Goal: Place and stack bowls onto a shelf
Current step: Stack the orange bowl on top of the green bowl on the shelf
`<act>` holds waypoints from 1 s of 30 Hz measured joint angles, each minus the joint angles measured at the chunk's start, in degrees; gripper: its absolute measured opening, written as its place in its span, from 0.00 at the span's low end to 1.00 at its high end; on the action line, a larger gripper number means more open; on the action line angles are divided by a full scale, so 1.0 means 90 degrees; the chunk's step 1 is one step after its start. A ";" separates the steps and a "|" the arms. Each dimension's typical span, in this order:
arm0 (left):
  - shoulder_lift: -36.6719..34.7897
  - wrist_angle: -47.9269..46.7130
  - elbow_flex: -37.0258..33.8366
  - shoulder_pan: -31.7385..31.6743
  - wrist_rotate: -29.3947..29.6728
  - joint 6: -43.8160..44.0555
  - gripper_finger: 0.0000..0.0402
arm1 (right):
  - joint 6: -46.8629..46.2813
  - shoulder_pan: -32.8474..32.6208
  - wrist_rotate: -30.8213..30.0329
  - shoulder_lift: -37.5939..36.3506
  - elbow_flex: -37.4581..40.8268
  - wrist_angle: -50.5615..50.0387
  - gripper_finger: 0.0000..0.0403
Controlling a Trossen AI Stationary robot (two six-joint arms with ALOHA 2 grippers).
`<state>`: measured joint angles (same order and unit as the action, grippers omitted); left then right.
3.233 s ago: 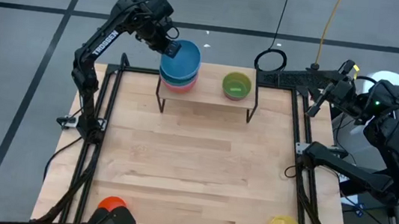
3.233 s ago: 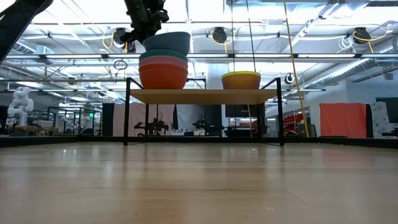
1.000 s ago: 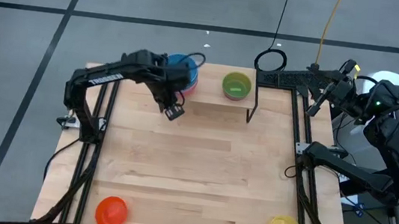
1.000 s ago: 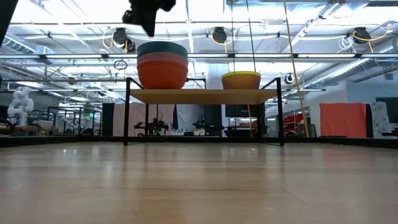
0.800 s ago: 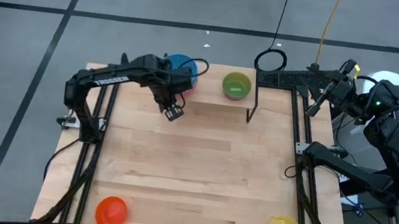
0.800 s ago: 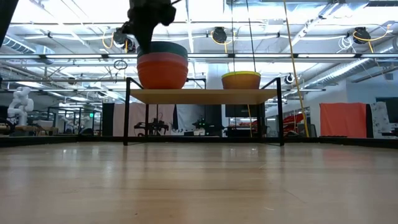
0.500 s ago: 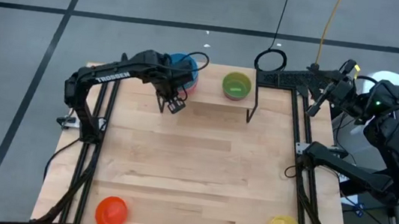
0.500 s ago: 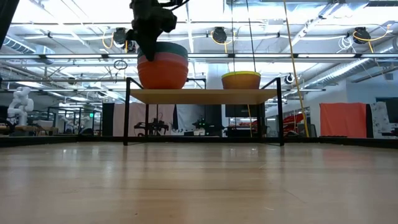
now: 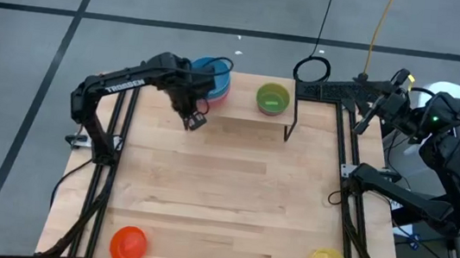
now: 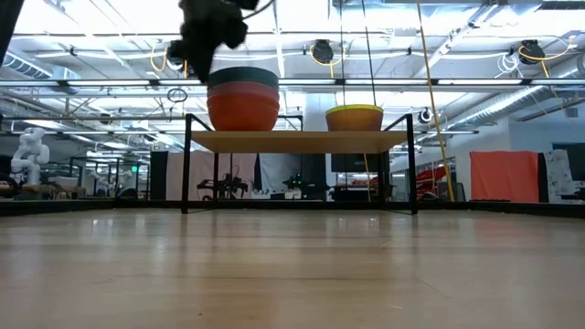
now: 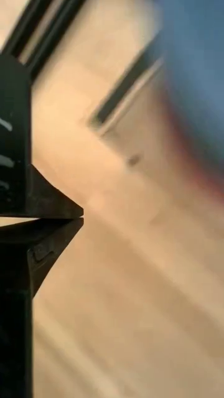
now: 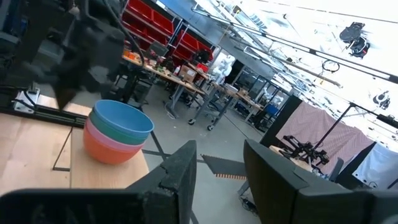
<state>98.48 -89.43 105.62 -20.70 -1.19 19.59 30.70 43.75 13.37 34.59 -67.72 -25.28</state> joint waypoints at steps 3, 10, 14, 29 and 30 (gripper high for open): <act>-0.0265 -0.0031 0.0000 0.0347 -0.0327 0.0344 0.01 | 0.0000 0.0002 0.0002 -0.0002 0.0000 -0.0107 0.31; -0.0995 -0.0061 -0.0046 0.1399 -0.0965 0.1990 0.01 | 0.0002 0.0000 0.0028 -0.0002 0.0000 -0.0149 0.31; -0.1169 -0.0062 -0.0044 0.2272 -0.0982 0.2582 0.03 | -0.0002 0.0000 0.0029 -0.0002 0.0000 -0.0145 0.31; -0.0916 -0.0043 -0.0087 0.4525 -0.0909 0.4959 0.29 | -0.0002 0.0002 0.0038 -0.0056 0.0000 -0.0128 0.31; -0.0876 -0.0028 -0.0138 0.4616 -0.0886 0.5333 0.31 | -0.0002 0.0000 0.0046 -0.0081 0.0000 -0.0127 0.31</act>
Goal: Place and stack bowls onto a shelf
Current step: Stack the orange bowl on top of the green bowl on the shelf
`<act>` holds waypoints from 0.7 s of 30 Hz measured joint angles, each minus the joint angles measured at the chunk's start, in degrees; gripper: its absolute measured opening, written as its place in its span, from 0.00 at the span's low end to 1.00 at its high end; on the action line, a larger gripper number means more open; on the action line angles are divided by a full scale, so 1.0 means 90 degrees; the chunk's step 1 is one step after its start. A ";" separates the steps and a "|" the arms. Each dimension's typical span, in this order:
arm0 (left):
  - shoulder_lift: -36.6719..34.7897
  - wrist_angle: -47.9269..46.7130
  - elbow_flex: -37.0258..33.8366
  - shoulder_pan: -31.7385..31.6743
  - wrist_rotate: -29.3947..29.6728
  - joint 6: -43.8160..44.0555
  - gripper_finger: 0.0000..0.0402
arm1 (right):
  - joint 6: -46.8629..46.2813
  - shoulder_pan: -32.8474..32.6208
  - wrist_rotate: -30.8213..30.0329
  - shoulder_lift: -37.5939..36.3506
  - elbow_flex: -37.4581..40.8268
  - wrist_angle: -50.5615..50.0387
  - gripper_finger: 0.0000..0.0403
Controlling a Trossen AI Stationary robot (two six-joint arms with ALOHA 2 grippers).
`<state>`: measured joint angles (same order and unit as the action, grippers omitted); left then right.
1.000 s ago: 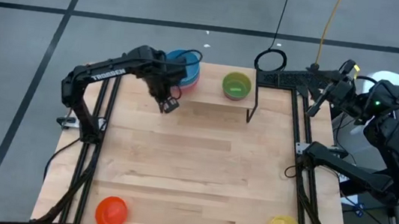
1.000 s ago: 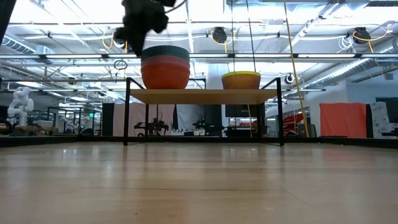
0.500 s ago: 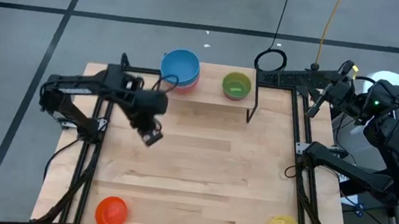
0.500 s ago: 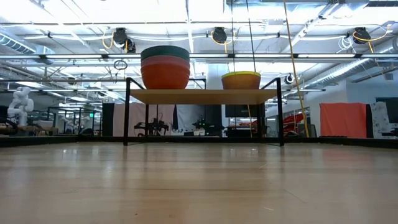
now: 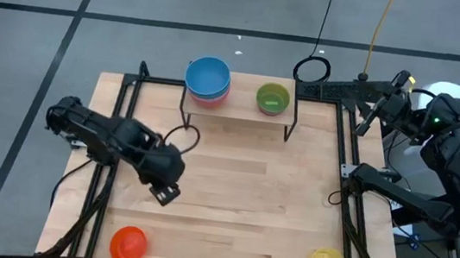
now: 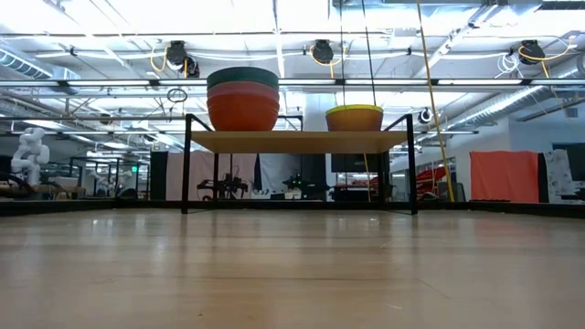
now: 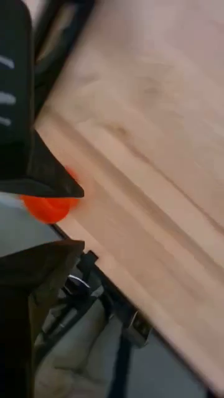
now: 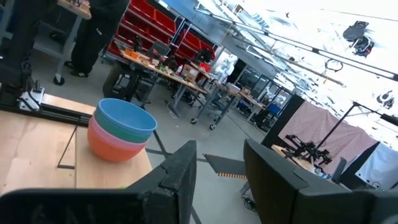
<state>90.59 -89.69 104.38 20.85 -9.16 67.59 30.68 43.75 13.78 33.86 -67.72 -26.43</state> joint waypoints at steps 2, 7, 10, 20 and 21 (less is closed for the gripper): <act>0.0079 -0.0036 -0.0160 0.0178 0.0000 0.0886 0.34 | 0.0000 0.0001 0.0001 -0.0057 0.0000 0.0003 0.31; 0.0118 0.0232 -0.0983 0.0739 -0.0562 0.3503 0.38 | 0.0000 0.0000 0.0003 -0.0223 0.0000 0.0042 0.31; 0.0120 0.0899 -0.1457 0.1119 -0.0644 0.5095 0.38 | 0.0019 0.0000 0.0005 -0.0324 0.0000 0.0151 0.31; 0.0118 0.4442 -0.3163 0.2200 -0.0499 0.8179 0.38 | -0.0168 0.0001 0.0350 -0.0455 -0.0002 0.0179 0.31; 0.0118 0.4626 -0.3312 0.2253 -0.0499 0.8188 0.38 | -0.0168 0.0001 0.0475 -0.0449 -0.0001 0.0177 0.31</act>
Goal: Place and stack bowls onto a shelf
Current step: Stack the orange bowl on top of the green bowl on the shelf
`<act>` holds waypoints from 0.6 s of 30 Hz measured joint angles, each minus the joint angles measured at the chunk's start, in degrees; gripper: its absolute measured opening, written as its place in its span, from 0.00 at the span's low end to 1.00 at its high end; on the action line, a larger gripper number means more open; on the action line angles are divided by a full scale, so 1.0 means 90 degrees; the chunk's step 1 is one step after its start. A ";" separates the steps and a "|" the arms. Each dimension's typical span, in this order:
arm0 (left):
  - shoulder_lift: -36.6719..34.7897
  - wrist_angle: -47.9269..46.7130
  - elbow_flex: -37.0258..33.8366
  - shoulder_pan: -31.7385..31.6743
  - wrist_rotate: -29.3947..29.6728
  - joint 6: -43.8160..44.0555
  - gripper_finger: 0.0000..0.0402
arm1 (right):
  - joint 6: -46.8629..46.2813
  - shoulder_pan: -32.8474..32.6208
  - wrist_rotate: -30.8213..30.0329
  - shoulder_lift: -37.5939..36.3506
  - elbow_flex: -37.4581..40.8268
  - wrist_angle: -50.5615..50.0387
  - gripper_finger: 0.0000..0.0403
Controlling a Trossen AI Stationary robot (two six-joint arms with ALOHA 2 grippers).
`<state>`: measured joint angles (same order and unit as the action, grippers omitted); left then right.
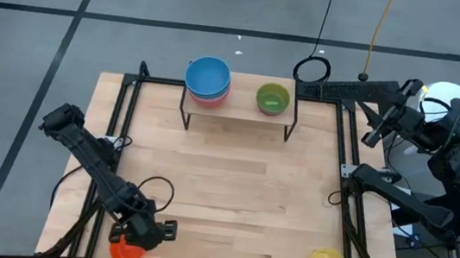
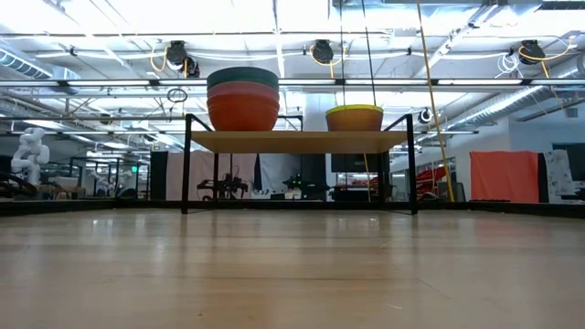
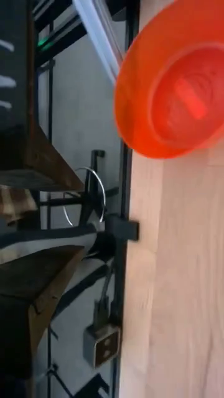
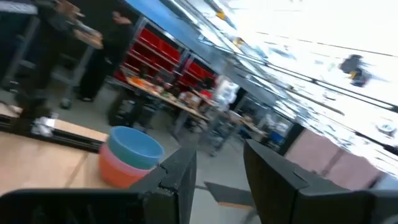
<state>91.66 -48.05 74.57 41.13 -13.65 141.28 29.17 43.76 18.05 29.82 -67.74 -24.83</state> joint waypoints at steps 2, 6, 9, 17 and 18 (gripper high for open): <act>0.0000 0.0217 -0.0234 0.0064 0.0086 0.0018 0.38 | -0.0002 0.0000 0.0176 0.0000 -0.0001 0.0009 0.31; 0.0000 0.0129 -0.0549 0.0135 0.0516 -0.0200 0.38 | -0.0002 0.0001 0.0196 0.0000 0.0001 0.0009 0.31; -0.0001 -0.0076 -0.0645 0.0214 0.0524 -0.0207 0.38 | -0.0002 0.0000 0.0196 0.0000 0.0001 0.0011 0.31; 0.0001 -0.0145 -0.1034 0.0390 0.0522 -0.0031 0.38 | -0.0002 0.0000 0.0191 0.0000 0.0001 0.0021 0.31; 0.0047 -0.0148 -0.1049 0.0414 0.0509 -0.0018 0.38 | -0.0002 -0.0001 0.0188 0.0000 0.0001 0.0021 0.31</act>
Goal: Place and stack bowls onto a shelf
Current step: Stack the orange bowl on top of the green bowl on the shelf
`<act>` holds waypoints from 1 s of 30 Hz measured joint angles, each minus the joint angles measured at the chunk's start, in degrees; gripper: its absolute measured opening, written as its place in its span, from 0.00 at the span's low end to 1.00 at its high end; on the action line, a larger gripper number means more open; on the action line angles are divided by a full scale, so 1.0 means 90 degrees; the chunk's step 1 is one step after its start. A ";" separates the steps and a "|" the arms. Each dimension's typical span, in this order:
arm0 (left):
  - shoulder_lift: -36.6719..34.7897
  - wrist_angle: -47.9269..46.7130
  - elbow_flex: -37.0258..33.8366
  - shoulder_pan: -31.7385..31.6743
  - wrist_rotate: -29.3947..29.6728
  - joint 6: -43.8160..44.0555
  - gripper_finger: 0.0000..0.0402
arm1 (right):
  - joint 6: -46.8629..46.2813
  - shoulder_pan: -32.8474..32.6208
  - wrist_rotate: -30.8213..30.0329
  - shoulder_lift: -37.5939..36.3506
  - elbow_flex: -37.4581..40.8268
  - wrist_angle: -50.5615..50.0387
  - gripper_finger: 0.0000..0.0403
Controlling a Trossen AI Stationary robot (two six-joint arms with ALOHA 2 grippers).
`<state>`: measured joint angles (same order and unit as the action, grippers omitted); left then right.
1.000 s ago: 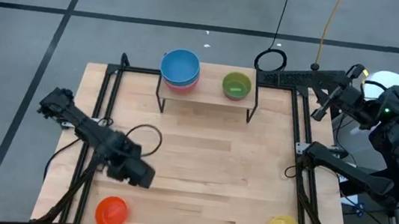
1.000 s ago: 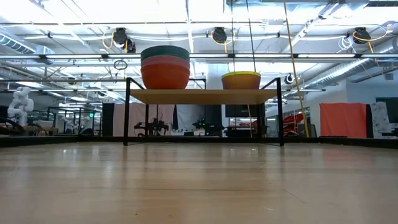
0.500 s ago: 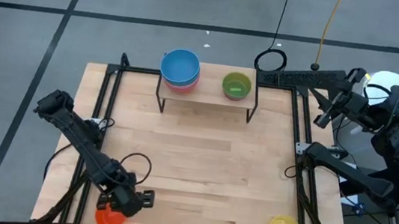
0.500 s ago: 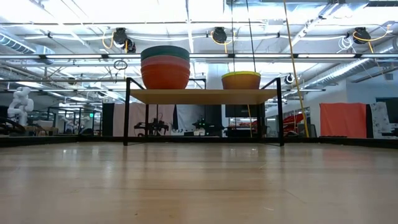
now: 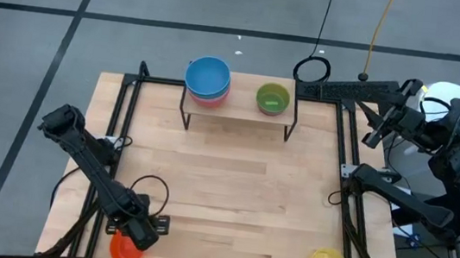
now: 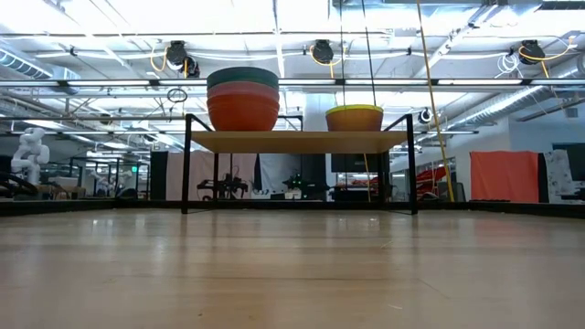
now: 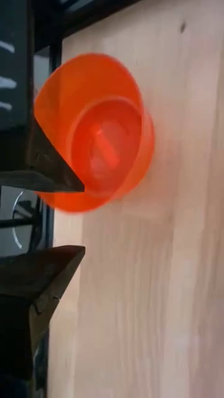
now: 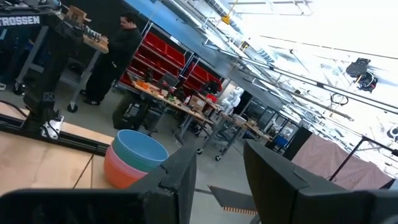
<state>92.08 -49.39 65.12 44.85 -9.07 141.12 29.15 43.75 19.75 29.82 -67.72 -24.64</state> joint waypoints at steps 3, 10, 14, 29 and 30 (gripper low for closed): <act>0.0216 0.0002 -0.0009 0.0096 -0.0157 0.0013 0.38 | 0.0000 0.0002 -0.0002 0.0000 0.0000 0.0007 0.31; 0.0773 0.0763 -0.0006 0.0151 -0.0327 0.0045 0.38 | -0.0029 0.0001 -0.0007 0.0001 0.0000 0.0265 0.31; 0.1102 0.1114 -0.0007 0.0156 -0.0366 0.0026 0.38 | -0.0163 0.0002 -0.0007 0.0002 -0.0002 0.0526 0.31; 0.1723 0.1706 0.0000 0.0186 -0.0543 -0.0375 0.28 | -0.0163 0.0000 -0.0005 0.0002 0.0000 0.0665 0.31; 0.1723 0.1680 0.0000 0.0186 -0.0543 -0.0382 0.24 | -0.0163 0.0002 -0.0007 0.0002 0.0000 0.0663 0.31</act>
<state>107.59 -34.27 65.12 46.52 -13.96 137.69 27.68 43.77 19.68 29.85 -67.72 -18.67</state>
